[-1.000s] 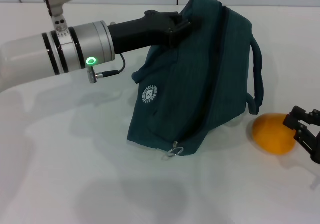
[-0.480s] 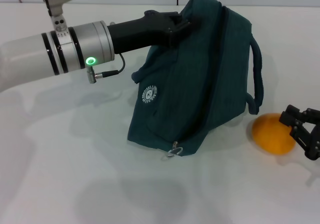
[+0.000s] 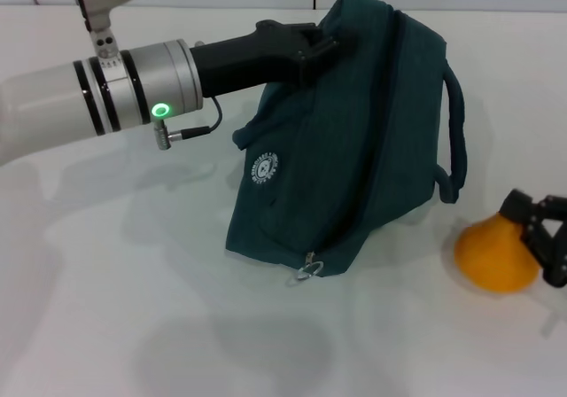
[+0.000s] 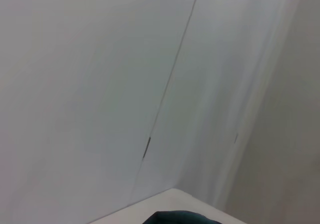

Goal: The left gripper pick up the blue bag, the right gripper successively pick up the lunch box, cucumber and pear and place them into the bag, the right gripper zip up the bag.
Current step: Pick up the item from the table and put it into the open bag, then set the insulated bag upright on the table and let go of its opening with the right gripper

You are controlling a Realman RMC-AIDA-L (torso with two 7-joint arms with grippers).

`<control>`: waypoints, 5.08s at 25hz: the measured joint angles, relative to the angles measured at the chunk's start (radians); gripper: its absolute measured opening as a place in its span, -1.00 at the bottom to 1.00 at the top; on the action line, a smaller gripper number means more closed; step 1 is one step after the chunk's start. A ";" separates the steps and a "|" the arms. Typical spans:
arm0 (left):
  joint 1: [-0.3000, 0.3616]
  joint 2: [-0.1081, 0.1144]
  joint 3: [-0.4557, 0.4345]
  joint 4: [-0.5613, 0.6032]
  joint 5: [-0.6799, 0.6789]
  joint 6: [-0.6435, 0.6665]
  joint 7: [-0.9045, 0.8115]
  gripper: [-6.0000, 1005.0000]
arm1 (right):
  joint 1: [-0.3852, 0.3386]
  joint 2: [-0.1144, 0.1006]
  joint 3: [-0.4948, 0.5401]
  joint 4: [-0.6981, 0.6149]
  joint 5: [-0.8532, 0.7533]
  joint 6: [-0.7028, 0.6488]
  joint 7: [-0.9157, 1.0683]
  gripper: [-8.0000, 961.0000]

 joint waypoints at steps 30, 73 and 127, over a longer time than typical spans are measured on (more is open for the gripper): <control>-0.019 0.003 -0.002 0.006 0.001 0.002 -0.014 -0.77 | 0.396 0.012 -0.090 -0.108 0.068 -0.023 0.342 -0.87; -0.052 0.000 0.000 0.039 0.014 0.002 -0.018 -0.77 | 0.361 0.009 -0.157 -0.119 -0.068 0.017 0.432 -0.81; -0.047 0.000 0.000 0.038 0.025 -0.001 -0.012 -0.77 | 0.171 -0.062 -0.071 -0.243 -0.467 -0.012 0.558 -0.06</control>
